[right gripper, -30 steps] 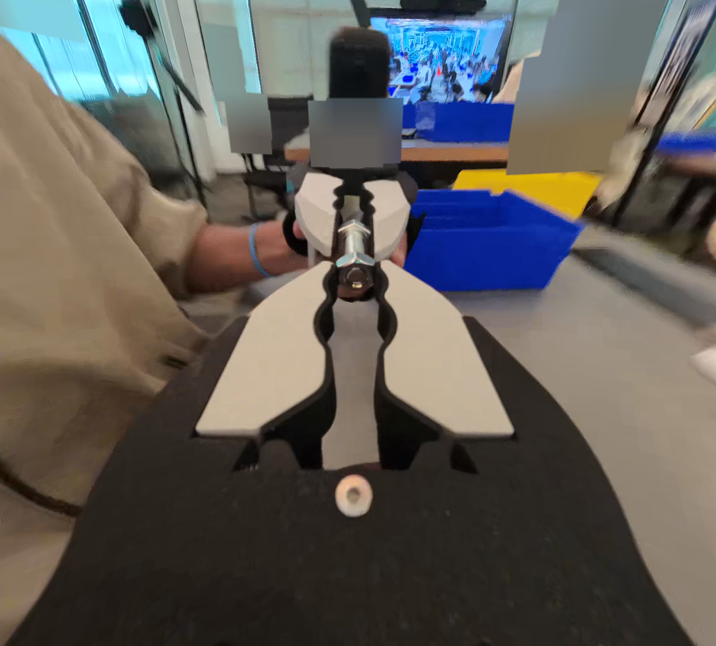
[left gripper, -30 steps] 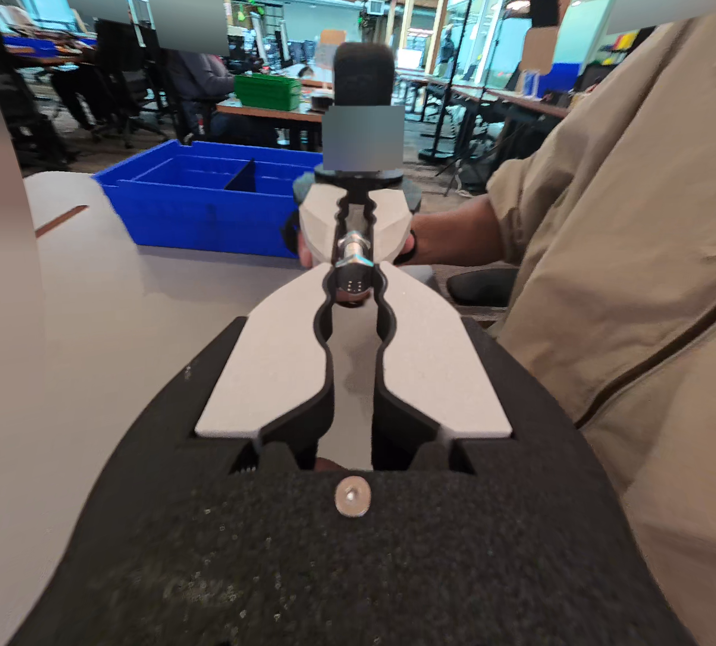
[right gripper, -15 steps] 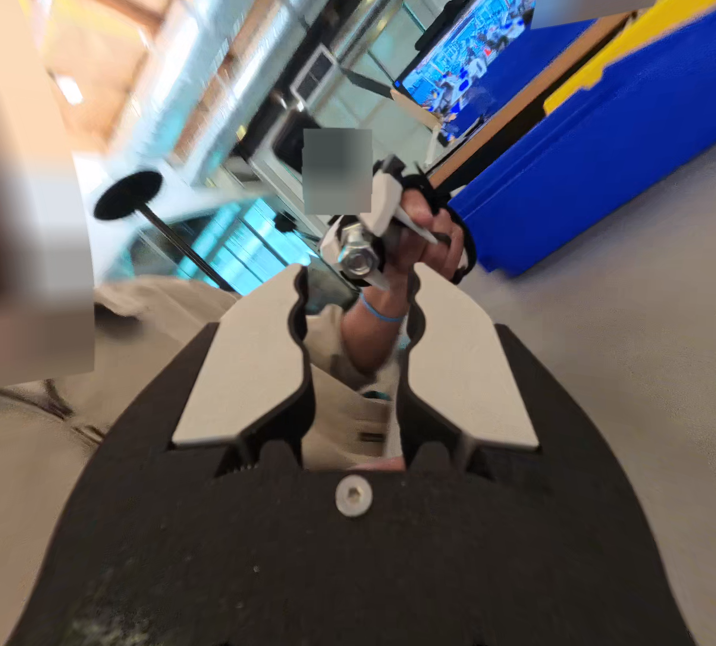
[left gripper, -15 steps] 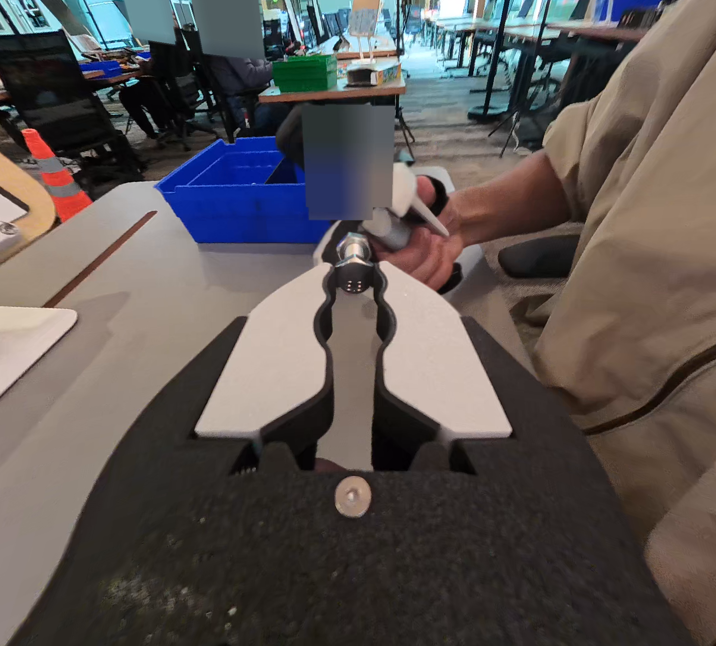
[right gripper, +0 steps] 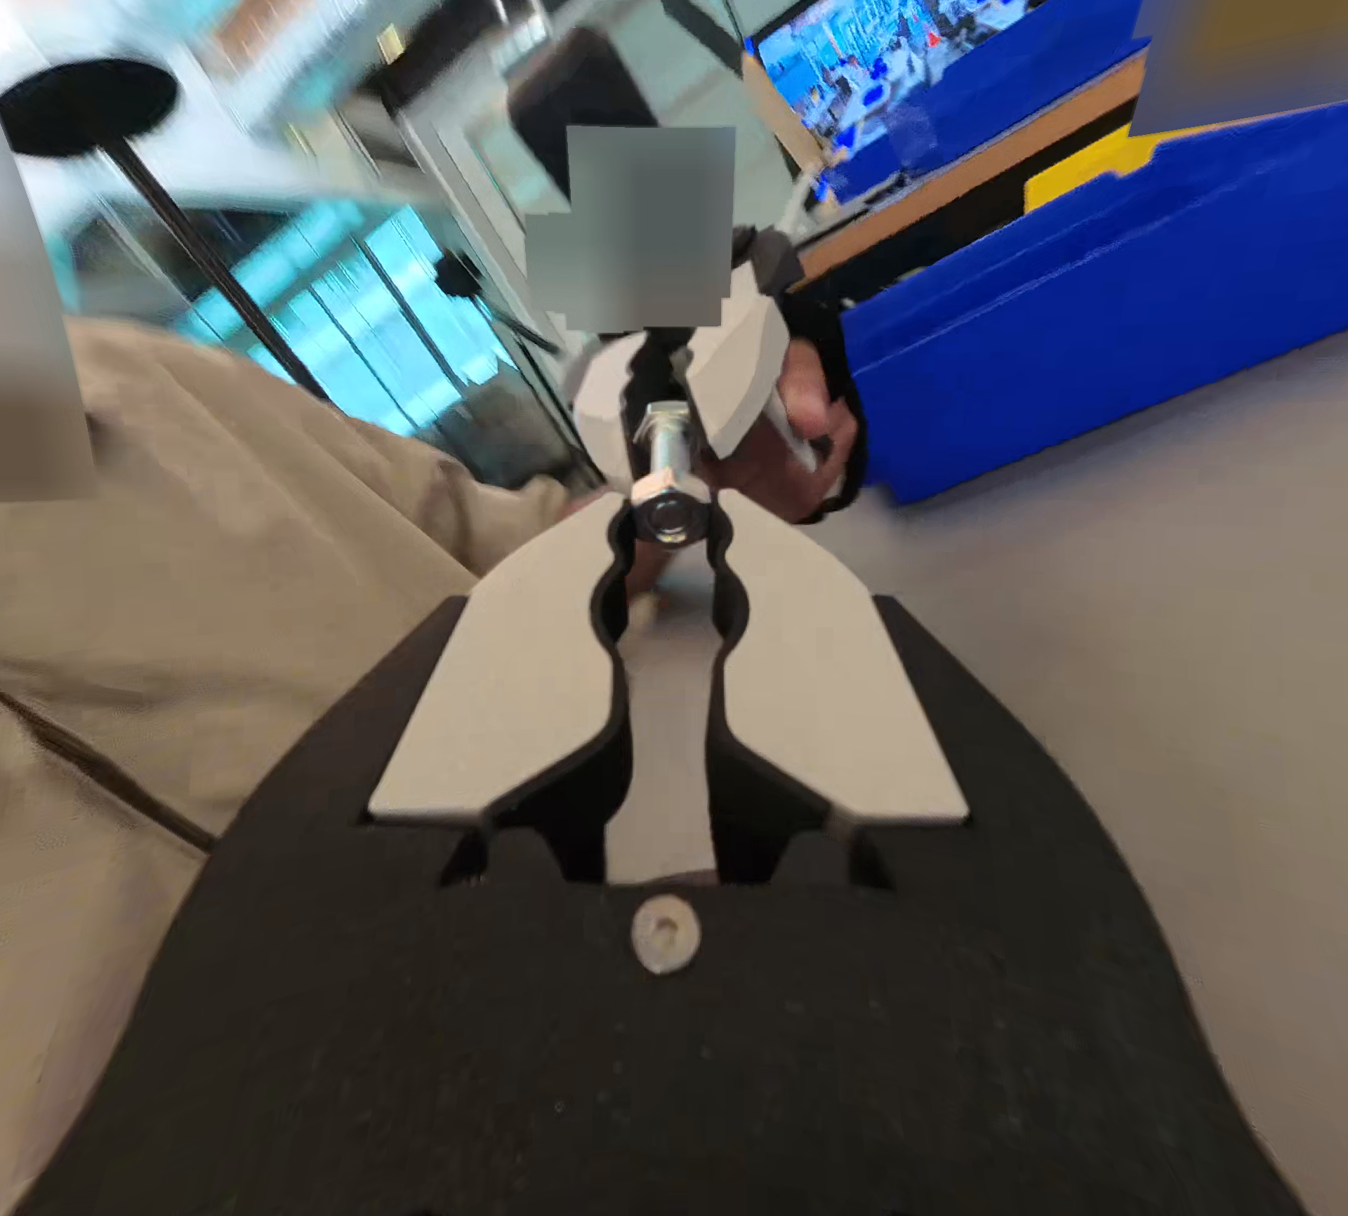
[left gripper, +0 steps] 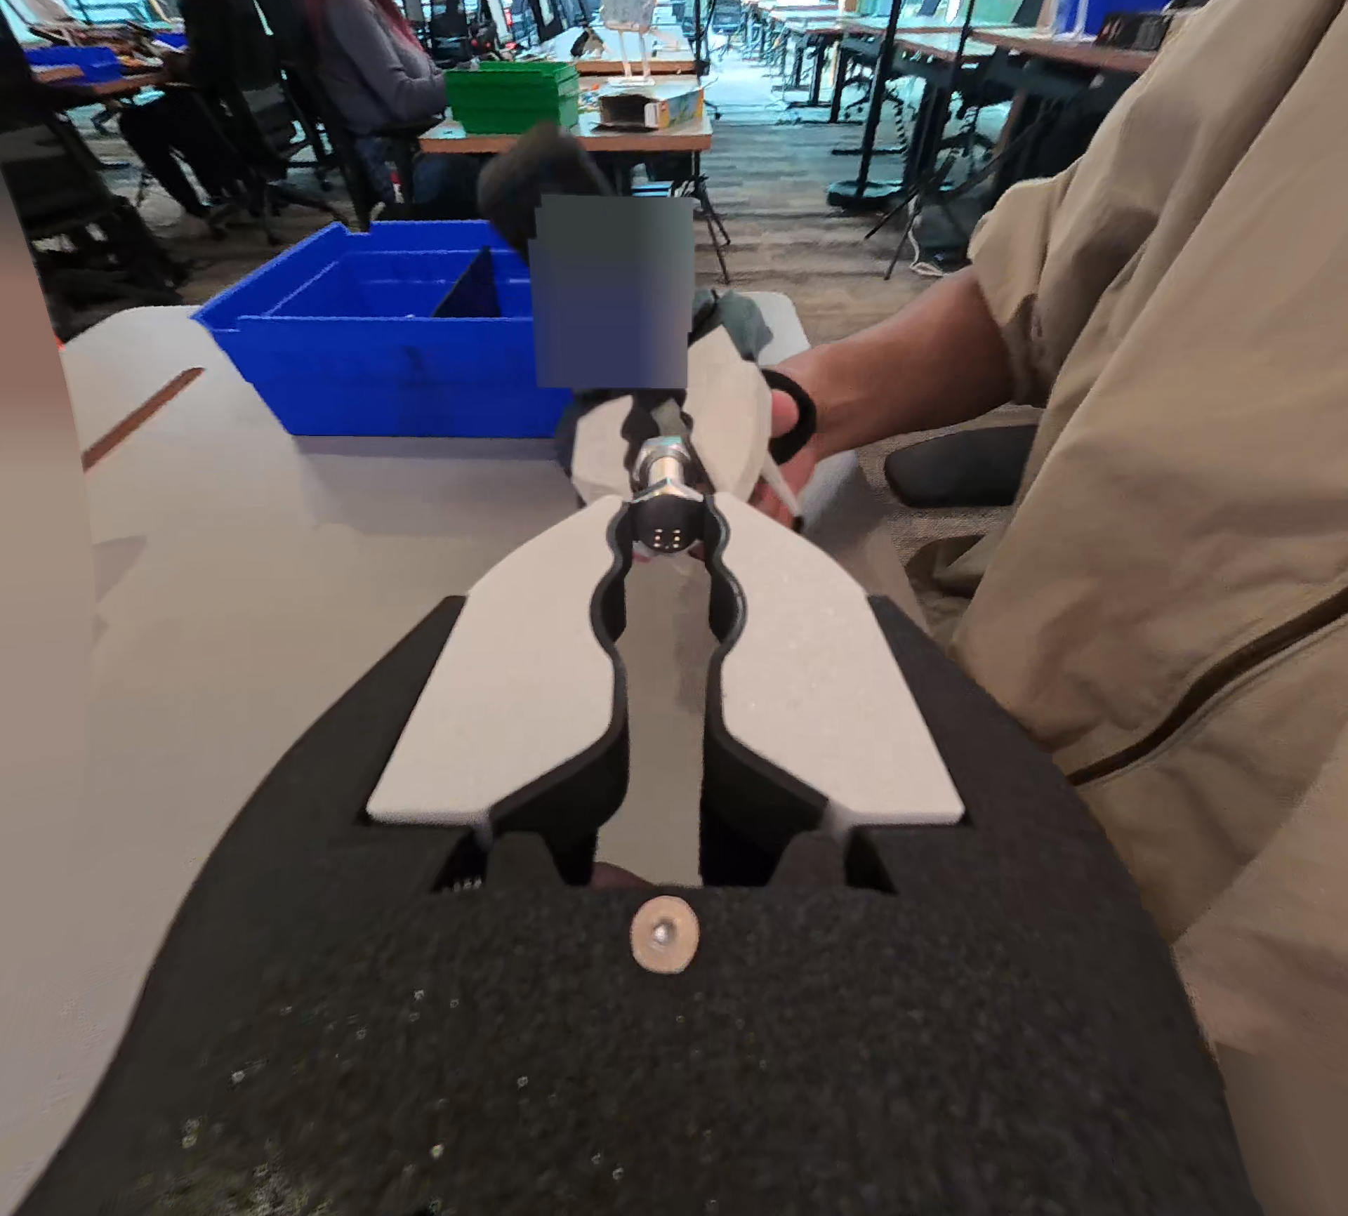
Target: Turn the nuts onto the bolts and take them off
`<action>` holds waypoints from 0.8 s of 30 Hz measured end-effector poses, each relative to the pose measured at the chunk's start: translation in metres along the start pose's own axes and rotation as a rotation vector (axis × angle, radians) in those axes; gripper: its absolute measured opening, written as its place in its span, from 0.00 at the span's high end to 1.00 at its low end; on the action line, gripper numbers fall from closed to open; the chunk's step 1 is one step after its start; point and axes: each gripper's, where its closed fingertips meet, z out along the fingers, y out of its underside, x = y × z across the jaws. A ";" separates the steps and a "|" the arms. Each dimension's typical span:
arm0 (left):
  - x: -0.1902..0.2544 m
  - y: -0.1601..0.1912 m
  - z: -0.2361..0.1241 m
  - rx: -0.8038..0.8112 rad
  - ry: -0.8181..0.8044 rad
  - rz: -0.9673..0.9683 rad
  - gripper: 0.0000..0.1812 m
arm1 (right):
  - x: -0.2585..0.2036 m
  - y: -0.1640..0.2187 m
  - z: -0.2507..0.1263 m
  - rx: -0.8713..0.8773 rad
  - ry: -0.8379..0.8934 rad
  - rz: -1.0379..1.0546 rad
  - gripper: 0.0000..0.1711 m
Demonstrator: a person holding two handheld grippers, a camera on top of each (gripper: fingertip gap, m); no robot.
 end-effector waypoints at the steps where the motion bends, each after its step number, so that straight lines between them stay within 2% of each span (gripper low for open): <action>1: 0.000 0.001 0.000 0.003 0.005 -0.009 0.90 | 0.002 0.001 0.000 -0.047 0.037 -0.109 0.89; 6: 0.003 0.000 0.002 0.036 0.066 -0.089 0.90 | 0.008 0.000 -0.004 -0.207 0.166 -0.735 0.89; 8: 0.003 -0.001 0.001 0.060 0.081 -0.112 0.90 | 0.009 -0.004 -0.005 -0.223 0.199 -0.902 0.89; 10: 0.003 -0.004 0.000 0.076 0.084 -0.112 0.90 | 0.008 -0.006 -0.005 -0.222 0.226 -0.958 0.89; 11: 0.004 -0.006 -0.001 0.088 0.087 -0.109 0.90 | 0.005 -0.006 -0.004 -0.197 0.218 -0.923 0.87; 13: 0.004 -0.010 -0.004 0.109 0.078 -0.094 0.90 | -0.004 -0.006 -0.004 -0.118 0.149 -0.720 0.80; 14: 0.002 -0.012 -0.006 0.123 0.058 -0.078 0.90 | -0.005 -0.008 -0.005 -0.066 0.119 -0.574 0.74; 17: -0.001 -0.015 -0.011 0.124 0.014 -0.004 0.90 | 0.001 -0.014 -0.009 0.116 -0.009 -0.064 0.66; 19: -0.002 -0.013 -0.012 0.097 -0.017 0.061 0.90 | 0.002 -0.018 -0.012 0.228 -0.134 0.230 0.67; 21: -0.006 -0.005 -0.010 0.028 -0.054 0.100 0.90 | 0.005 -0.023 -0.016 0.324 -0.198 0.387 0.68; 22: -0.007 -0.001 -0.008 -0.003 -0.068 0.117 0.90 | 0.007 -0.023 -0.016 0.339 -0.198 0.427 0.71; 24: -0.008 0.006 -0.005 -0.054 -0.090 0.148 0.90 | 0.004 -0.019 -0.010 0.310 -0.197 0.452 0.69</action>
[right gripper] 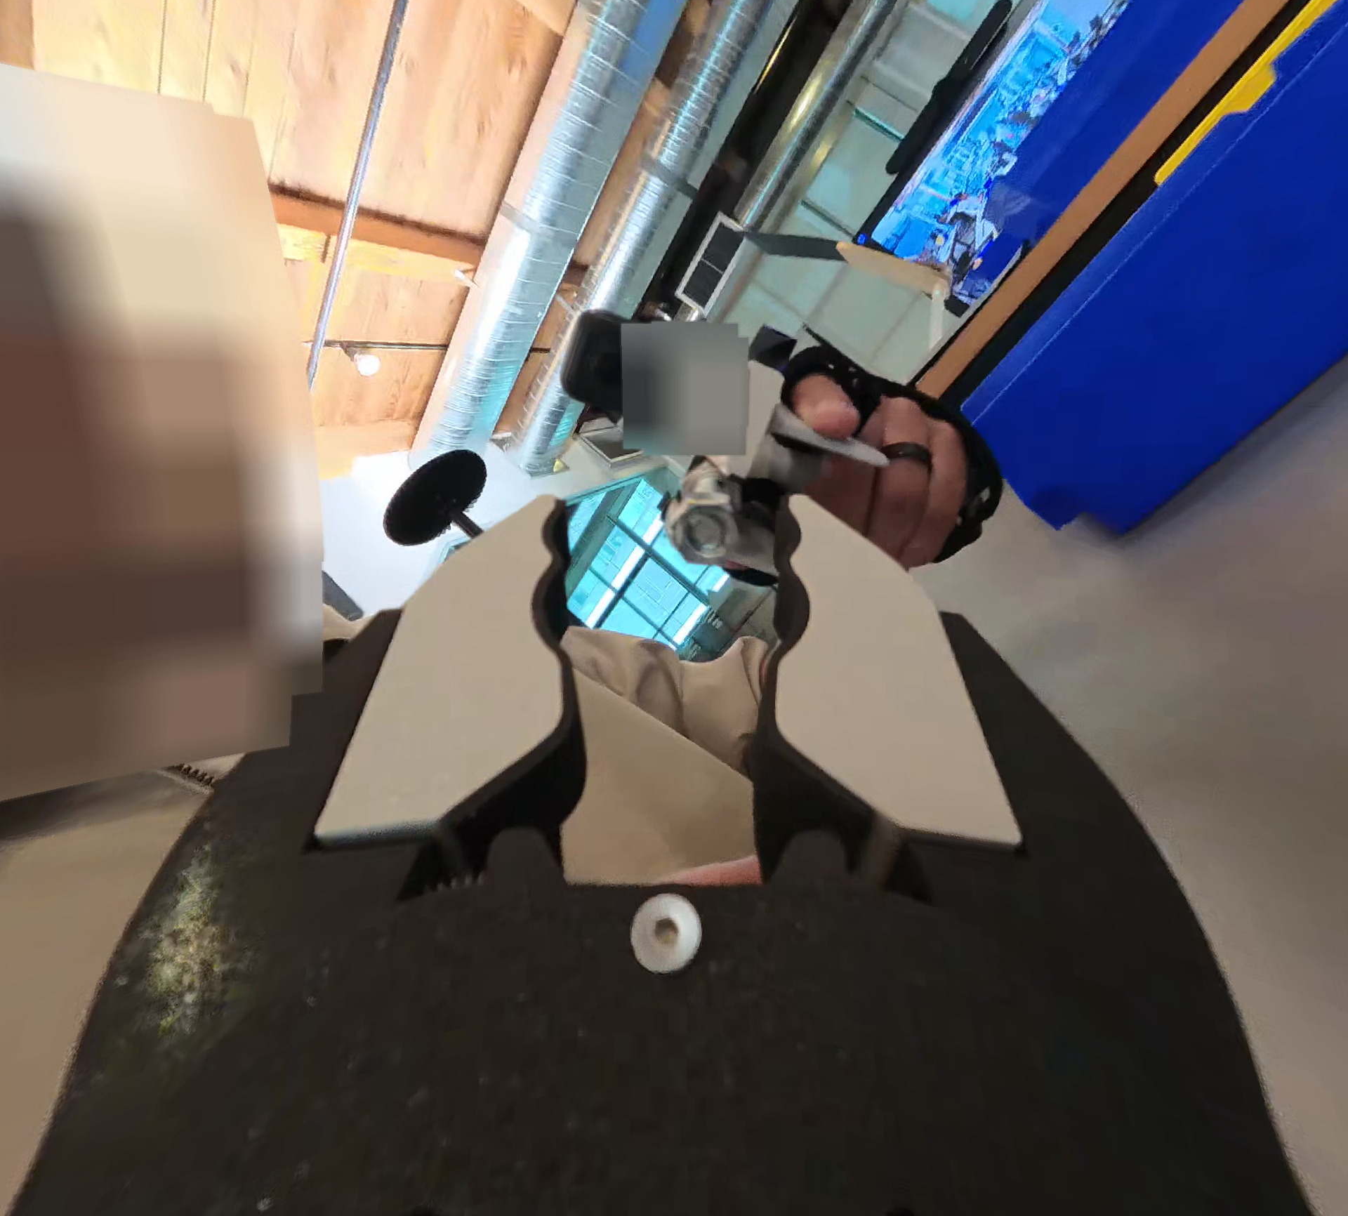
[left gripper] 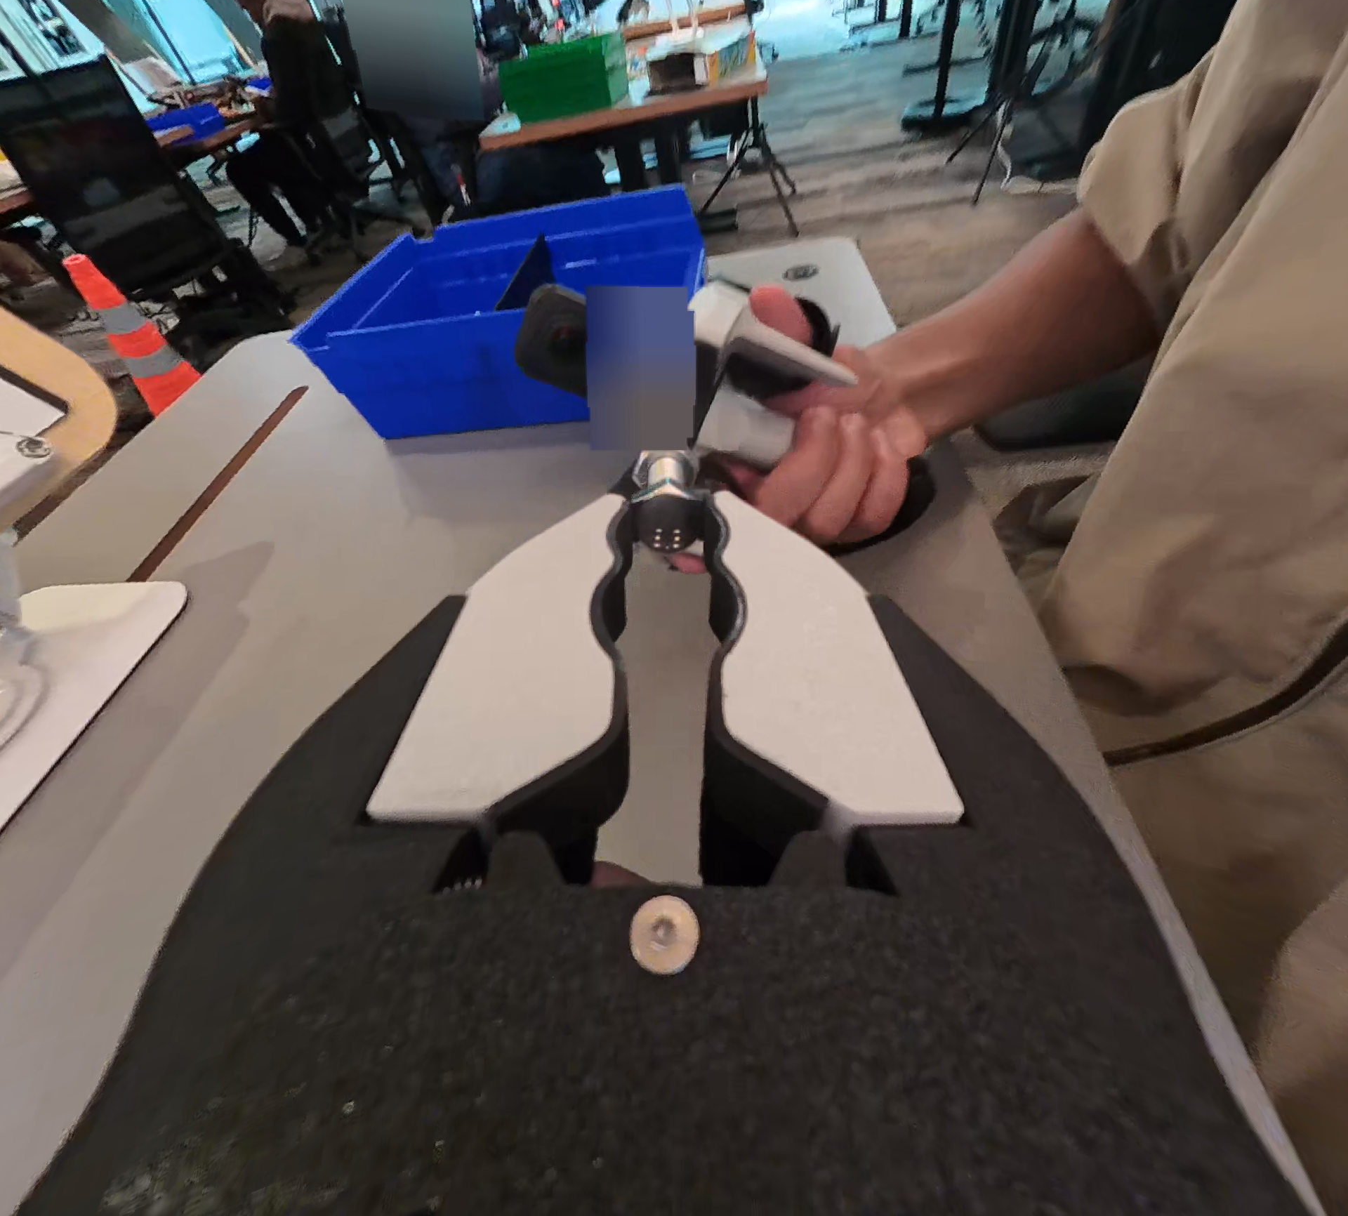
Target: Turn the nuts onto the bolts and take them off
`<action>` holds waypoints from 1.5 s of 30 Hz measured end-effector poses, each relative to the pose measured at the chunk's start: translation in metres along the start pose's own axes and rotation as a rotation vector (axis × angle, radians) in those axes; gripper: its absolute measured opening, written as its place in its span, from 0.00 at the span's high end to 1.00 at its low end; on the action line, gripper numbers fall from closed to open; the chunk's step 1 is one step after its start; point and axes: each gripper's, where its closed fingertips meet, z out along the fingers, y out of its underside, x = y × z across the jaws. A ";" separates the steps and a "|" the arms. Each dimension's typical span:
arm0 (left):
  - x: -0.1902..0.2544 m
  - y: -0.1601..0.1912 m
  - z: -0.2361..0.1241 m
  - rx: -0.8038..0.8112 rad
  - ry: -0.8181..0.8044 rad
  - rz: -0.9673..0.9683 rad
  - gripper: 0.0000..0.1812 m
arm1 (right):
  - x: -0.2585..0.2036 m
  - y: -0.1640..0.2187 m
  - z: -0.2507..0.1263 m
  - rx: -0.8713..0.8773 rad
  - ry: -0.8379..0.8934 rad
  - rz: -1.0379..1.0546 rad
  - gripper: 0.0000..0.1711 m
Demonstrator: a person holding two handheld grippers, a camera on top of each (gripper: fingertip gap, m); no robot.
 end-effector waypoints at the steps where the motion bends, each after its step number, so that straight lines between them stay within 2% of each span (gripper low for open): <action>1: 0.001 0.004 0.002 -0.024 -0.003 0.011 0.90 | 0.002 0.004 0.003 -0.019 0.019 0.009 0.70; 2: 0.001 0.007 0.004 -0.042 -0.008 0.023 0.90 | 0.006 0.009 0.006 -0.049 0.054 0.017 0.73; 3: 0.002 0.008 0.005 -0.052 -0.010 0.032 0.90 | 0.009 0.011 0.007 -0.068 0.076 0.014 0.83; 4: 0.003 0.005 0.005 -0.032 -0.007 0.029 0.90 | 0.010 0.011 0.008 -0.071 0.084 -0.004 0.88; 6: 0.004 0.003 0.004 -0.017 0.012 -0.007 0.90 | 0.008 0.013 0.008 -0.106 0.083 -0.053 0.88; 9: 0.005 -0.001 0.005 0.038 0.041 -0.096 0.90 | 0.007 0.013 0.008 -0.186 0.124 -0.239 0.88; 16: 0.016 -0.016 0.002 0.209 0.227 -0.323 0.90 | 0.005 0.023 0.007 -0.528 0.219 -1.041 0.88; 20: 0.012 -0.017 0.001 0.231 0.225 -0.336 0.90 | 0.009 0.018 0.005 -0.604 0.267 -1.259 0.87; 22: 0.012 -0.022 -0.002 0.261 0.221 -0.328 0.90 | 0.005 0.014 0.008 -0.532 0.278 -1.241 0.77; 24: 0.009 -0.025 -0.005 0.280 0.192 -0.310 0.90 | 0.001 0.010 0.008 -0.444 0.276 -1.127 0.73; 26: 0.004 -0.027 -0.008 0.289 0.142 -0.275 0.90 | 0.000 0.003 0.007 -0.322 0.286 -0.921 0.75; 27: 0.002 -0.028 -0.009 0.292 0.117 -0.246 0.90 | -0.001 0.001 0.007 -0.257 0.267 -0.770 0.73; 29: 0.000 -0.028 -0.011 0.274 0.072 -0.183 0.90 | 0.000 -0.001 0.006 -0.121 0.202 -0.440 0.77; 31: 0.001 -0.029 -0.010 0.248 0.040 -0.125 0.90 | -0.007 -0.004 0.004 0.004 0.060 -0.170 0.80; 33: 0.002 -0.026 -0.009 0.211 0.025 -0.087 0.90 | -0.013 -0.005 0.002 0.074 -0.038 -0.045 0.83; 37: 0.004 -0.021 -0.004 0.173 0.019 -0.060 0.90 | -0.006 0.006 0.011 0.012 0.032 -0.088 0.89; 40: 0.002 -0.020 -0.005 0.175 0.015 -0.083 0.90 | -0.004 0.005 0.013 -0.028 0.066 -0.162 0.90; 45: 0.006 -0.023 -0.005 0.233 0.101 -0.212 0.90 | -0.003 0.007 0.012 -0.252 0.217 -0.700 0.90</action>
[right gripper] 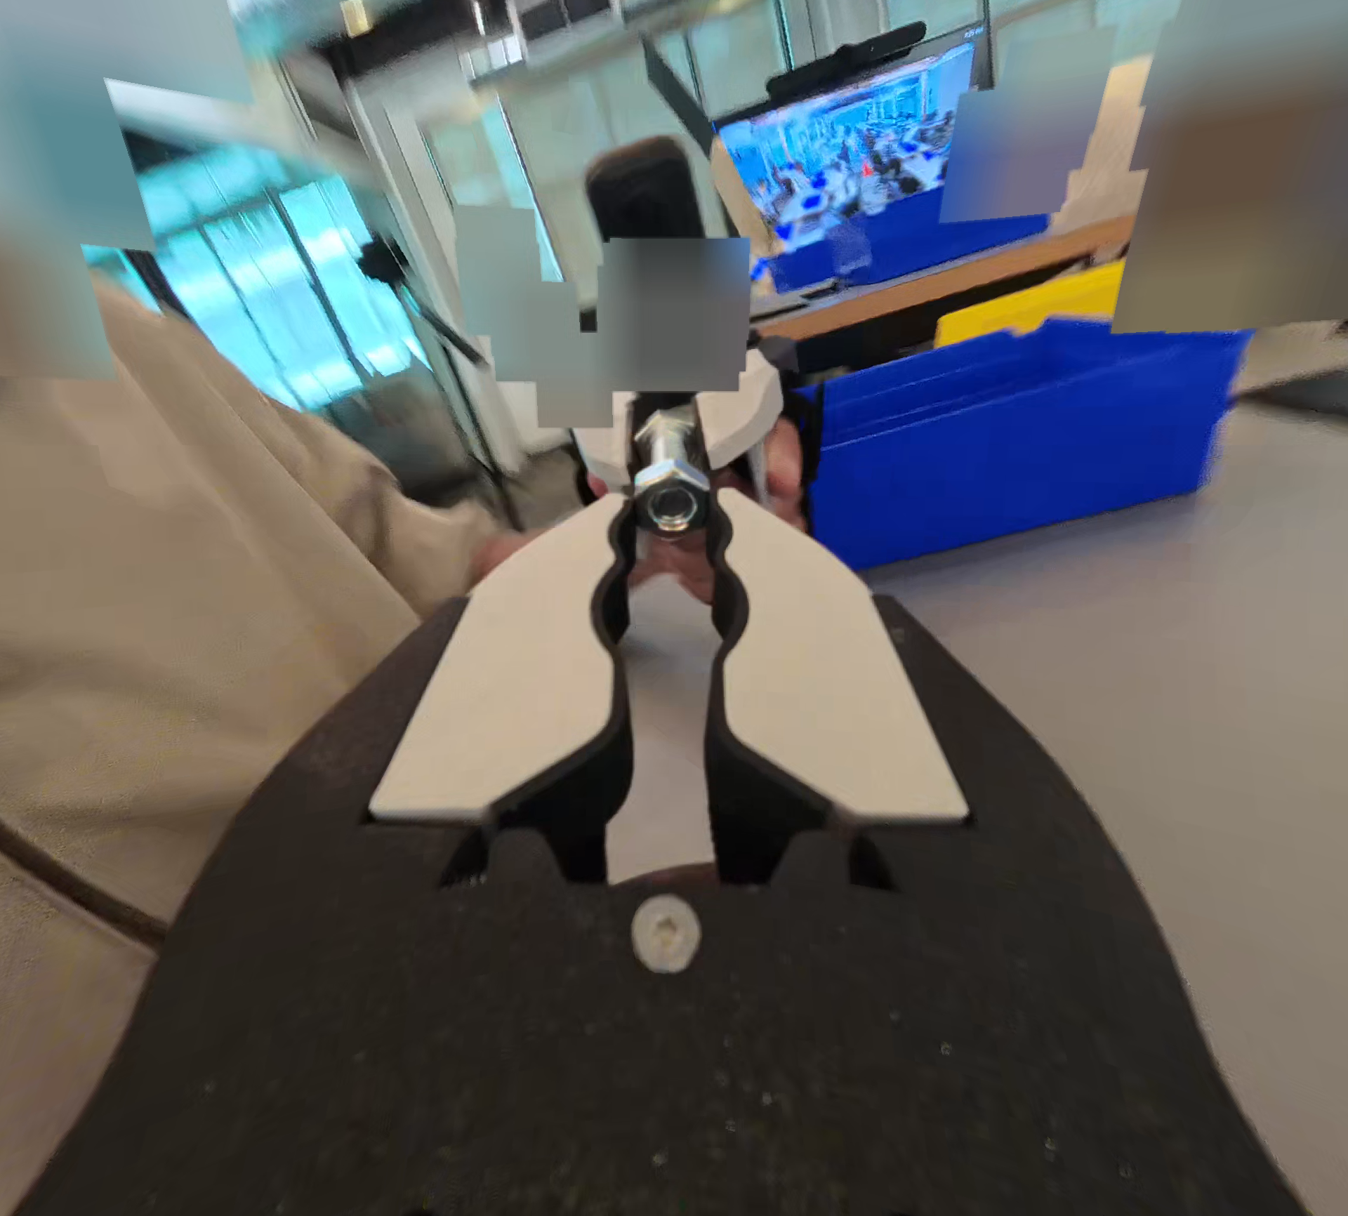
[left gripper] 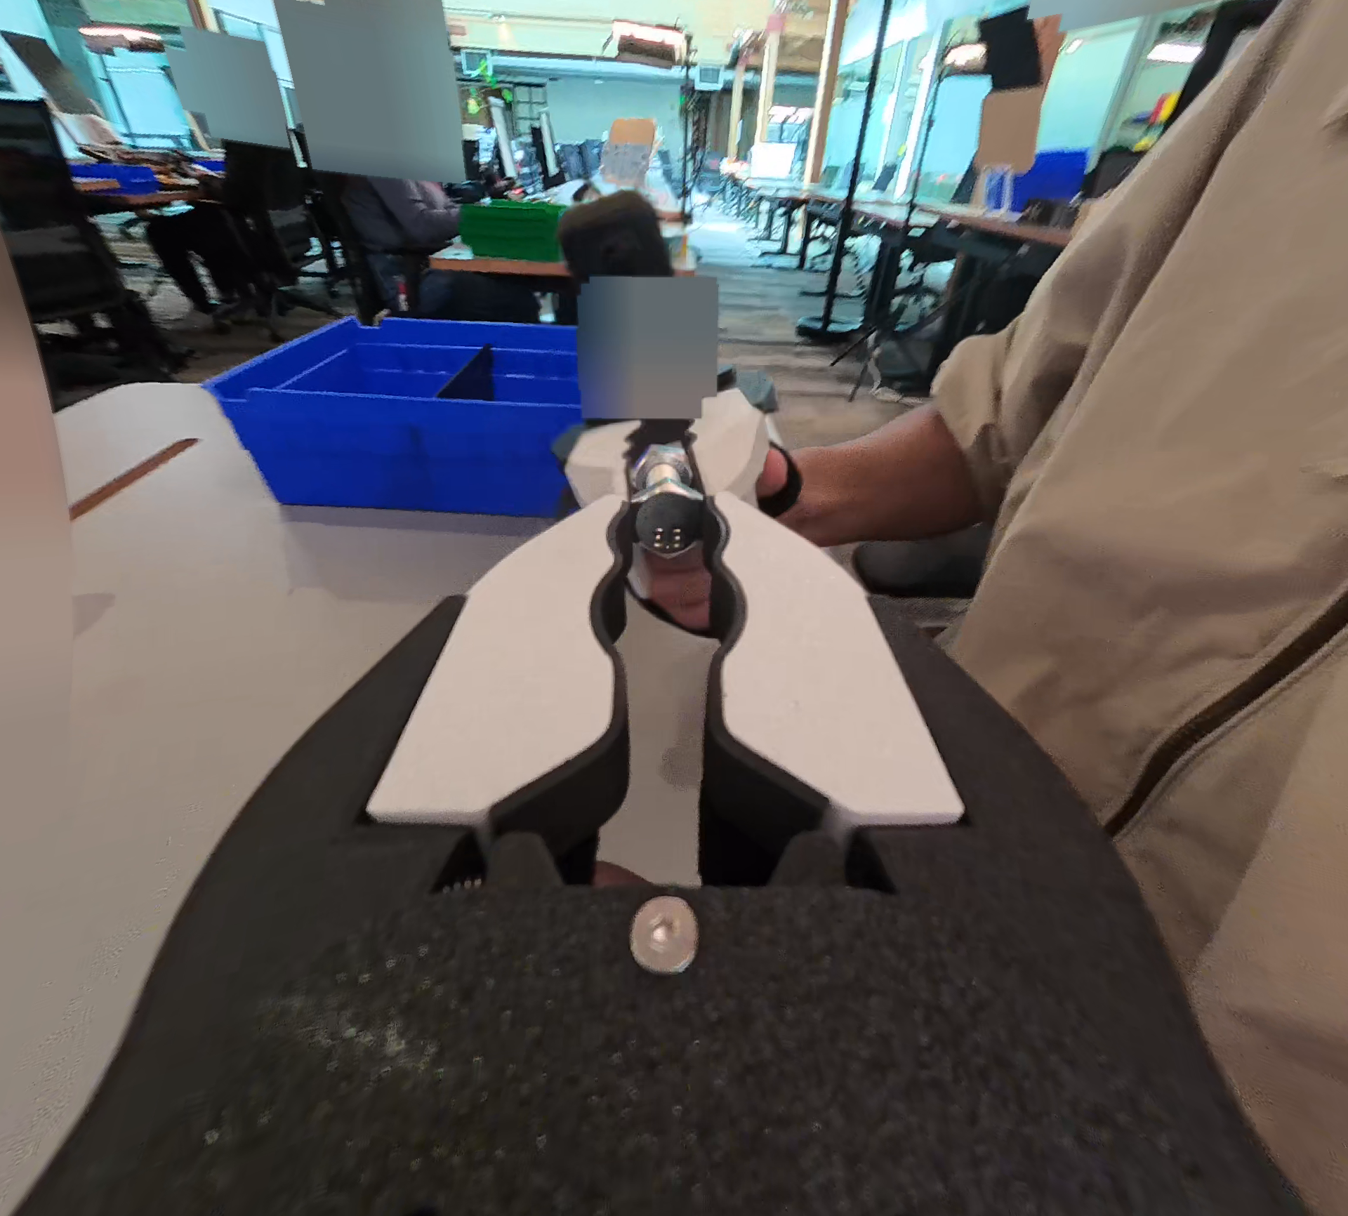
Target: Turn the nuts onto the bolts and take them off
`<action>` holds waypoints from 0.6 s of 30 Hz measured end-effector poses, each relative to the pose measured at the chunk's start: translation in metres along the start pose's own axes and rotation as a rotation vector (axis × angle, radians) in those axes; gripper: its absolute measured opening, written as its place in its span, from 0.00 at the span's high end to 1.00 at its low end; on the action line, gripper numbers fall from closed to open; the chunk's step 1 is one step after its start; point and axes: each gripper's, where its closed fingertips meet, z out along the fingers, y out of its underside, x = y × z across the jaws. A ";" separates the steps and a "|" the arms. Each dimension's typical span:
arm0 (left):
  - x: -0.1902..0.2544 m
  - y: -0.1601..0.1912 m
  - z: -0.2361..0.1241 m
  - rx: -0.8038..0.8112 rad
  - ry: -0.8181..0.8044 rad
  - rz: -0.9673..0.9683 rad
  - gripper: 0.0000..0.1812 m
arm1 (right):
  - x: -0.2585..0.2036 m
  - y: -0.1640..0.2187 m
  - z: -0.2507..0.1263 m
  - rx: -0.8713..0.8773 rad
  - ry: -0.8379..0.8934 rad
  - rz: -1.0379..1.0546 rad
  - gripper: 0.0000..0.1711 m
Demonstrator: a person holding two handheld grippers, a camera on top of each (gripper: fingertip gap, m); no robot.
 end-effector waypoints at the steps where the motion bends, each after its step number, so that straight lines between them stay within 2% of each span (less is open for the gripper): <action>1: 0.002 -0.001 0.001 0.018 0.021 -0.028 0.90 | -0.001 0.000 -0.001 -0.047 0.027 -0.152 0.89; 4: 0.005 0.000 0.003 0.045 0.069 -0.099 0.90 | 0.001 0.000 -0.005 -0.192 0.098 -0.567 0.89; 6: 0.005 0.001 0.003 0.058 0.081 -0.127 0.90 | 0.003 -0.001 -0.006 -0.268 0.131 -0.757 0.89; 9: 0.004 -0.001 0.004 0.085 0.086 -0.136 0.90 | 0.003 -0.003 -0.007 -0.276 0.150 -0.790 0.87; 11: 0.003 -0.004 0.002 0.091 0.075 -0.120 0.90 | -0.001 -0.005 -0.005 -0.209 0.133 -0.643 0.72; 13: 0.001 -0.006 -0.001 0.087 0.051 -0.086 0.90 | -0.005 -0.009 -0.005 -0.116 0.082 -0.374 0.65; 16: -0.002 -0.006 -0.004 0.055 0.003 -0.019 0.90 | -0.008 -0.015 -0.009 0.058 -0.055 0.107 0.64; 18: -0.005 -0.002 -0.005 -0.002 -0.043 0.052 0.90 | 0.000 -0.016 -0.012 0.162 -0.091 0.362 0.67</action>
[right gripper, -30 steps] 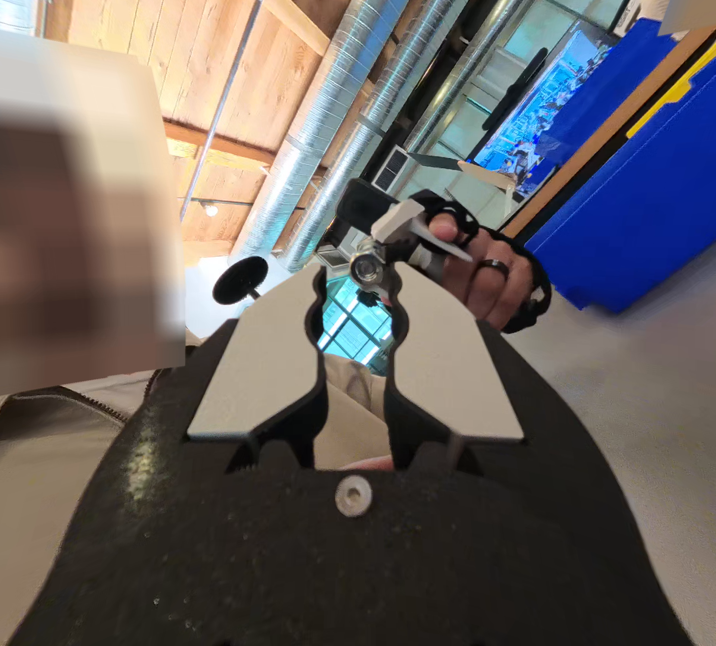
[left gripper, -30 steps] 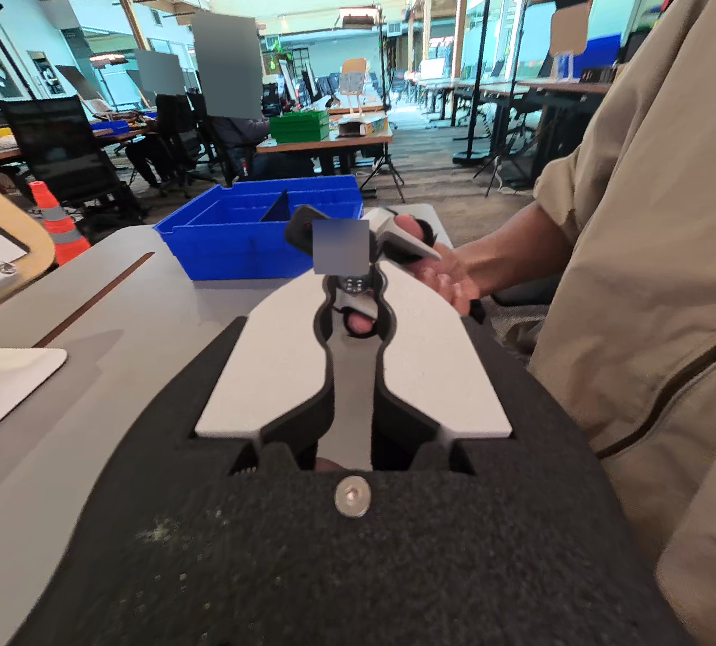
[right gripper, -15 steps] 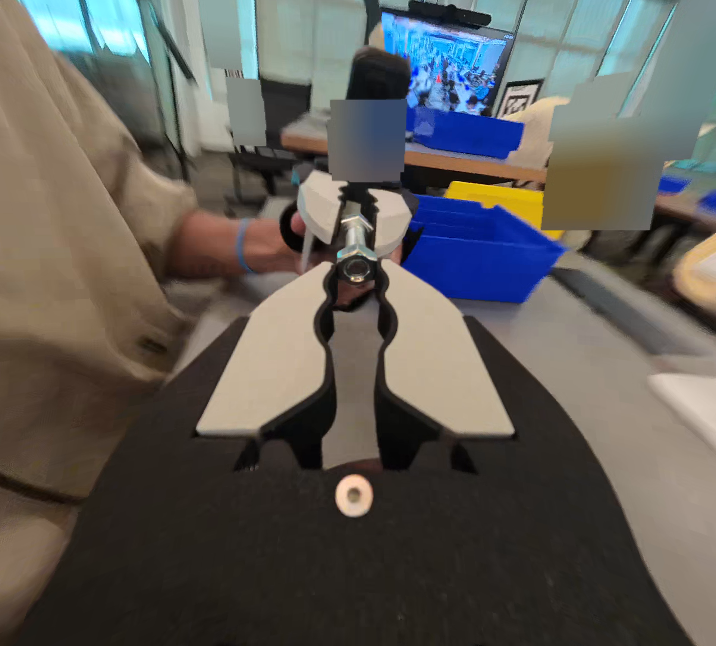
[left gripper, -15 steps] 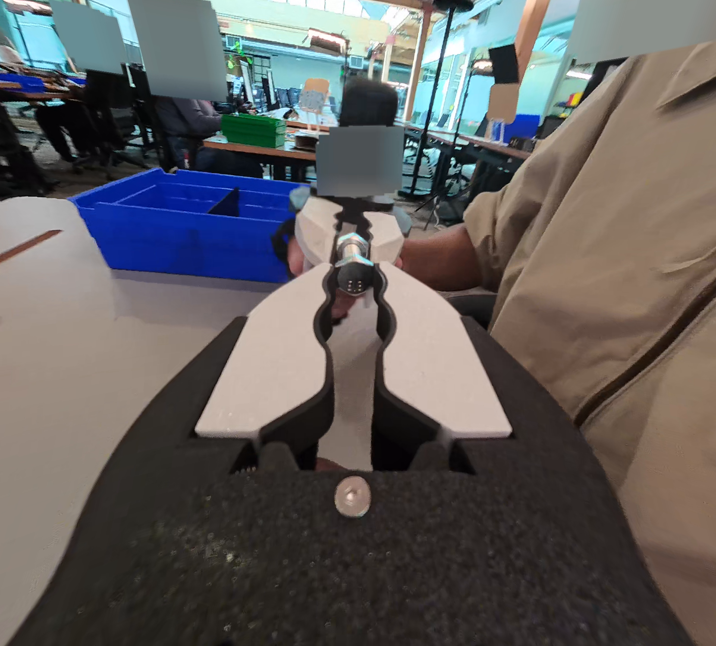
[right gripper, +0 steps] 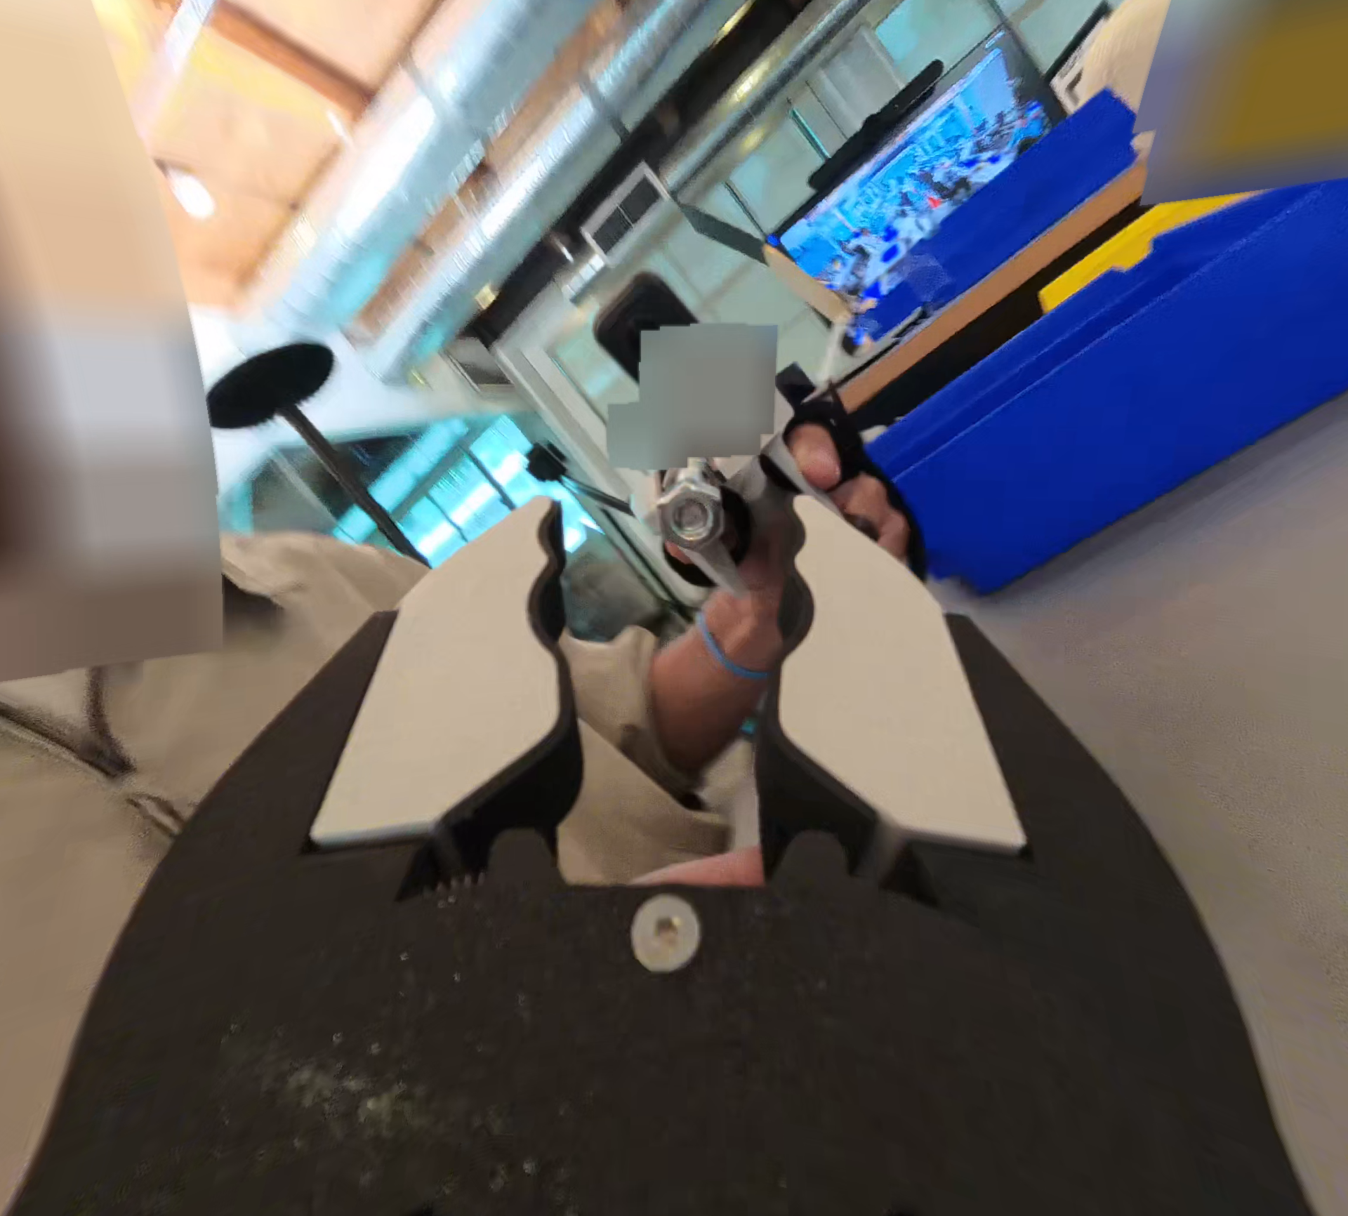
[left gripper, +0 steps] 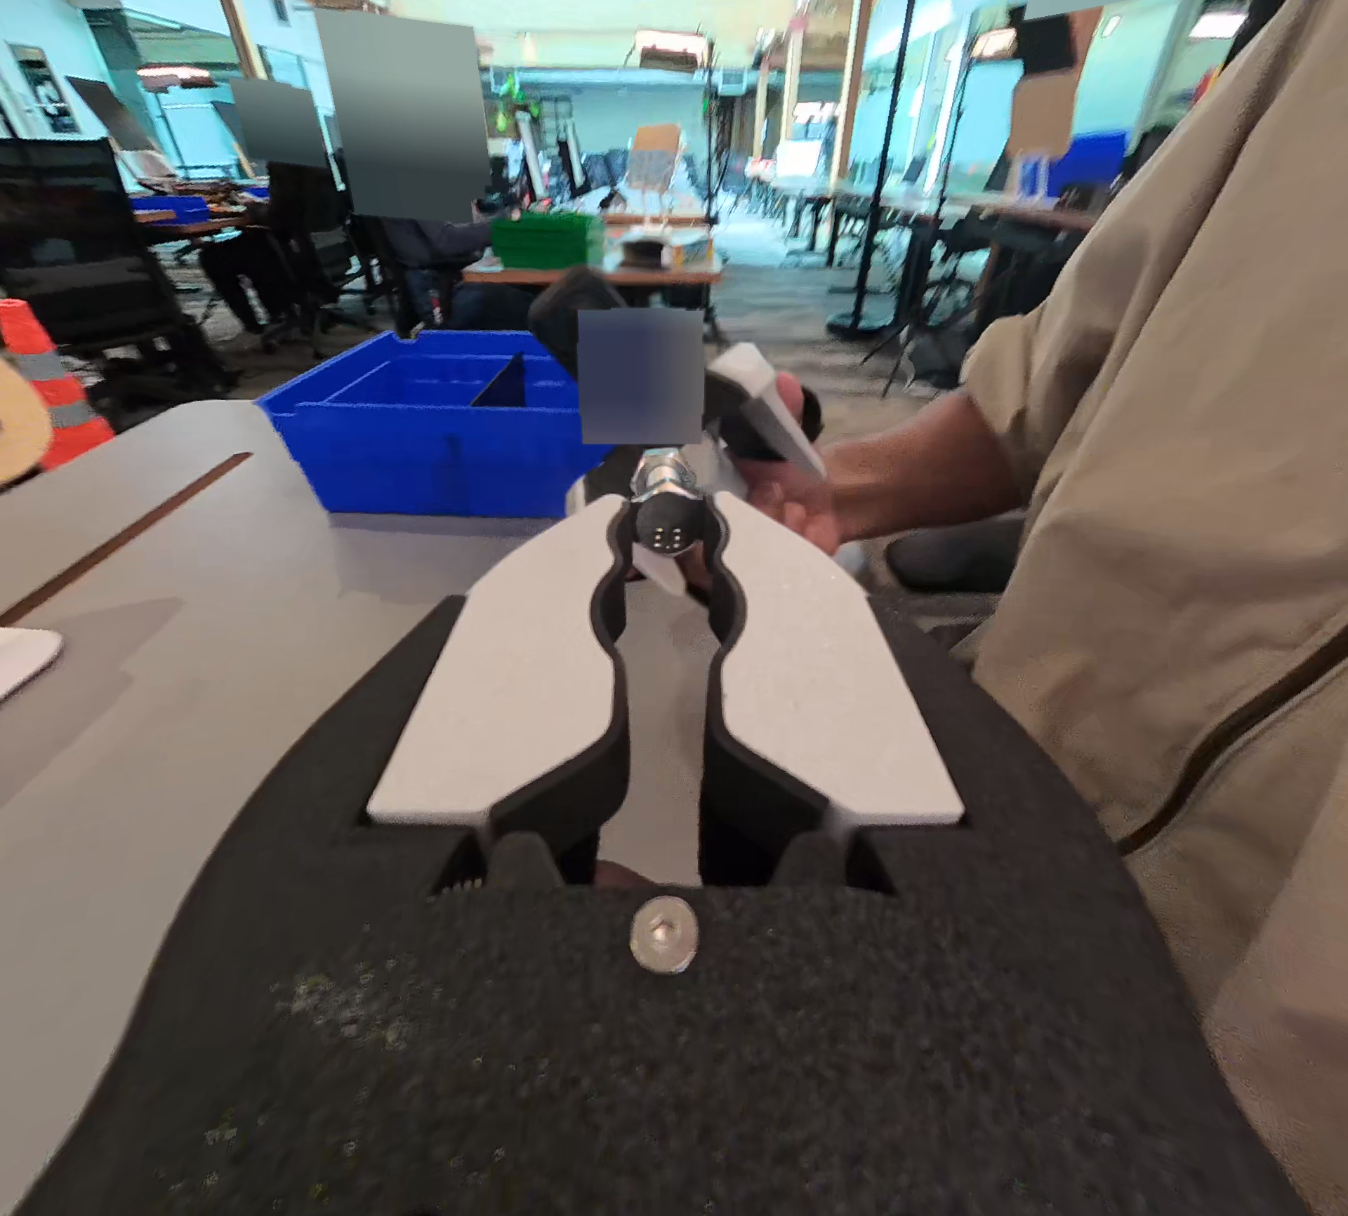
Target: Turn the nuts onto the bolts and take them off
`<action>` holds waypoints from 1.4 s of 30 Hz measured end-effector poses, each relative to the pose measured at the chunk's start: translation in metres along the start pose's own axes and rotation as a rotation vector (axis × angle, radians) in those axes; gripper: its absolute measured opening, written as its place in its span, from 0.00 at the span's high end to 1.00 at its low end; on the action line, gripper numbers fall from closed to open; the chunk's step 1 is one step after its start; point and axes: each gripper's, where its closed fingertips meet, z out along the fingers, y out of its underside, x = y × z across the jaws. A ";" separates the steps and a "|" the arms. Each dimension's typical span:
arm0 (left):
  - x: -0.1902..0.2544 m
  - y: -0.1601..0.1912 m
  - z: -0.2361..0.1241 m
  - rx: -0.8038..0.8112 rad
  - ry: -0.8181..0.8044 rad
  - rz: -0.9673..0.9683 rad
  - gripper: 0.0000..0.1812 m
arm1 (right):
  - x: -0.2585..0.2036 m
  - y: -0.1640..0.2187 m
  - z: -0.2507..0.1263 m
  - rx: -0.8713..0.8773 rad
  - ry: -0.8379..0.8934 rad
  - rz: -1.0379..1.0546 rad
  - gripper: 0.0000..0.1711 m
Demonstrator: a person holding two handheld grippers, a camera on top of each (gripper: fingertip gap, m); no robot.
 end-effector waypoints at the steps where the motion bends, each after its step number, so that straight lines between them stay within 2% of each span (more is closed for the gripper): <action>1: -0.001 0.003 0.000 -0.034 -0.018 0.036 0.90 | 0.004 0.000 -0.001 0.034 -0.008 0.091 0.69; 4: 0.001 0.007 0.003 -0.094 -0.039 0.096 0.90 | 0.013 0.016 0.004 0.009 0.024 0.211 0.74; 6: 0.001 0.009 0.004 -0.109 -0.041 0.095 0.90 | 0.012 0.020 0.007 0.006 0.021 0.195 0.89; 7: 0.000 0.010 0.004 -0.108 -0.046 0.091 0.90 | 0.011 0.018 0.007 0.009 0.026 0.155 0.90; 12: 0.007 0.005 0.003 -0.011 0.048 -0.070 0.90 | 0.007 0.022 0.007 -0.135 0.124 -0.289 0.90; 18: 0.011 0.004 0.003 0.073 0.163 -0.258 0.90 | 0.009 0.021 0.003 -0.338 0.242 -1.001 0.90; 21: 0.007 0.007 0.003 0.091 0.169 -0.292 0.90 | 0.015 0.020 0.001 -0.427 0.289 -1.142 0.89; 23: 0.004 0.008 0.003 0.084 0.147 -0.270 0.90 | 0.014 0.018 0.003 -0.402 0.273 -1.041 0.73; 25: 0.001 0.007 0.001 0.073 0.111 -0.224 0.90 | 0.013 0.015 0.003 -0.333 0.237 -0.817 0.66; 29: -0.008 0.012 -0.002 -0.017 -0.006 -0.068 0.90 | 0.018 0.013 0.004 -0.167 0.165 -0.273 0.66; 31: -0.011 0.013 -0.003 -0.054 -0.042 -0.004 0.90 | 0.018 0.012 0.004 -0.069 0.082 0.023 0.70; 32: -0.011 0.014 -0.003 -0.066 -0.051 0.020 0.90 | 0.019 0.011 0.004 -0.026 0.037 0.147 0.69; 34: -0.013 0.015 -0.002 -0.092 -0.074 0.058 0.90 | 0.016 0.006 0.001 0.073 -0.069 0.329 0.72; 36: -0.013 0.018 0.000 -0.126 -0.079 0.077 0.90 | 0.016 0.010 0.003 0.074 -0.092 0.394 0.78; 38: -0.011 0.020 0.001 -0.131 -0.073 0.088 0.90 | 0.020 0.018 0.006 0.032 -0.052 0.376 0.89; 42: -0.008 0.018 0.002 -0.103 -0.048 0.035 0.90 | 0.019 0.021 0.007 -0.013 -0.018 0.225 0.90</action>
